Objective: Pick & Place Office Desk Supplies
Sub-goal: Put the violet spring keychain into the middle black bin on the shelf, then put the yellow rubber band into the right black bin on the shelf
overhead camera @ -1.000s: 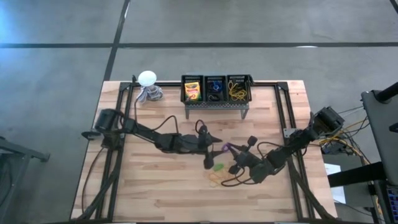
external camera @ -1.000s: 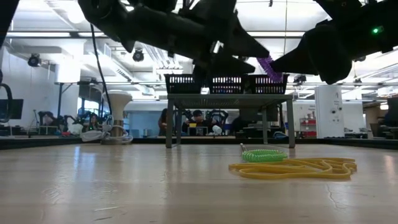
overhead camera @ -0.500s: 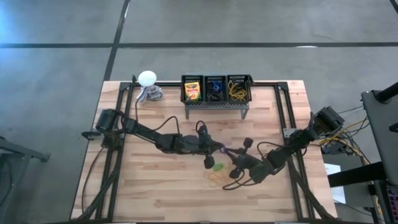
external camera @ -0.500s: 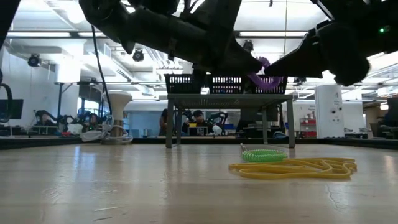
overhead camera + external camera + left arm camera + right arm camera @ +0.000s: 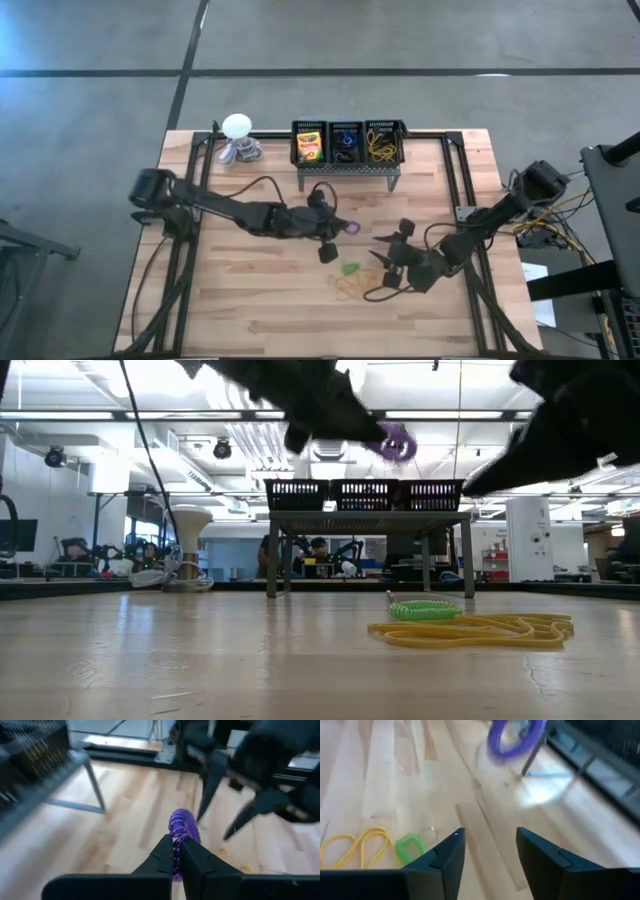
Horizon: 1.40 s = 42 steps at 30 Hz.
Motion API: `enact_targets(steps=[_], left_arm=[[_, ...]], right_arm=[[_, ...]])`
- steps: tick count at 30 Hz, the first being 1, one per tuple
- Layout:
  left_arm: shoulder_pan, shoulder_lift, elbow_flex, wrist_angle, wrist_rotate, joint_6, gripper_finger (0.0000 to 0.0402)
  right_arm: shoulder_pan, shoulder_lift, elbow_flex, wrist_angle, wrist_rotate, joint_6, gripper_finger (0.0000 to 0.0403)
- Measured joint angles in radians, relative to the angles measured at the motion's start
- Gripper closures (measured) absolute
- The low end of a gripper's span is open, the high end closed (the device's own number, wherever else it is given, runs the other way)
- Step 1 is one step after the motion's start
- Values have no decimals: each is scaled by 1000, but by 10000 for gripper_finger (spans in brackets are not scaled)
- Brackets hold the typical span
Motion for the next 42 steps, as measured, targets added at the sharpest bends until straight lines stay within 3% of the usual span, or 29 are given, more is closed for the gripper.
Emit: enact_targets(steps=[7,13,19,26,33,42], left_arm=[[103,-1,334,-400,-91,153,387],[279,43,526,-481,-91,230,385],[426,48,501,-476,-48,136,369],[512,54,393,-368,230,48,350],[523,54,344,-352,246,40,328],[534,55,302,-355,270,40,267]], right_arm=[[0,61,-65,34,41,125,220],[0,111,-67,53,82,115,230],[0,120,-68,71,83,107,236],[0,118,-67,69,83,102,234],[0,118,-67,69,84,102,239],[0,118,-67,74,86,102,239]])
